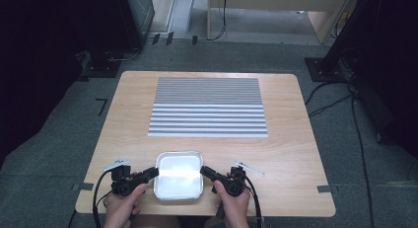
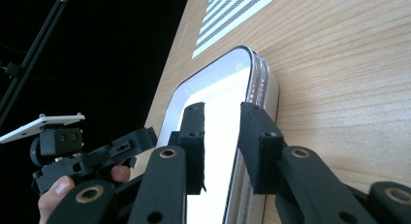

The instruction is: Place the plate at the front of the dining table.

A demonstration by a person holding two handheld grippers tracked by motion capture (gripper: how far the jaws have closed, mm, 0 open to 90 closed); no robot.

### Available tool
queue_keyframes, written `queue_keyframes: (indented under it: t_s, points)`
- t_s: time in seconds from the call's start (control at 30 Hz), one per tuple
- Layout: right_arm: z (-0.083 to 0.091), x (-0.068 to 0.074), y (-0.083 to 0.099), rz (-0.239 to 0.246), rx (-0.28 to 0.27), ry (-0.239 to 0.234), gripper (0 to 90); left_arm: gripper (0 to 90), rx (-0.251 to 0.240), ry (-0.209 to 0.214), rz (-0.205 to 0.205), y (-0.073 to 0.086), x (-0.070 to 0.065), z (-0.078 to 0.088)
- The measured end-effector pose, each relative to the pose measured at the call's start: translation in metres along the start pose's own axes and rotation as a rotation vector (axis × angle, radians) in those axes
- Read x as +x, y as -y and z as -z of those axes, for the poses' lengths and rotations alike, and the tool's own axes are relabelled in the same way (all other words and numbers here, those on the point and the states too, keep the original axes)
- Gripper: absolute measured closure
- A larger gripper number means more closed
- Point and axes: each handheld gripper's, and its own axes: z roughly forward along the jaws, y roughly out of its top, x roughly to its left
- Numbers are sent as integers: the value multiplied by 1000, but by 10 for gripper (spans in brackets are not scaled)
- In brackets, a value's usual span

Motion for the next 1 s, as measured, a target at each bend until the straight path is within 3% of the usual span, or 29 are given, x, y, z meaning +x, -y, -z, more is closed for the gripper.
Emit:
queue_keyframes:
  t_s: [0.47, 0.53, 0.57, 0.67, 0.73, 0.77, 0.87, 1.0]
  points:
    - [-1, -2, 1, -5, -6, -12, 743, 724, 10, 84, 69, -1, 10, 1]
    - [-2, -2, 1, -26, 23, -56, 746, 728, 11, 115, 73, -2, 10, 1]
    - [-6, 1, 5, -13, 41, -68, 745, 724, 15, 123, 66, -1, 7, 0]
    - [-7, 4, 7, 7, 43, -68, 745, 715, 18, 133, 65, 0, 6, -2]
    - [-5, 5, 6, 14, 17, -62, 747, 711, 22, 131, 59, 0, 4, -3]
    - [2, 5, 2, 29, -31, -41, 745, 710, 21, 131, 58, 0, 4, -3]
    - [9, 4, -4, 35, -72, -13, 743, 702, 16, 119, 61, 0, 5, -2]
    - [10, -2, -7, 17, -49, 34, 746, 695, 13, 91, 71, -1, 8, -1]
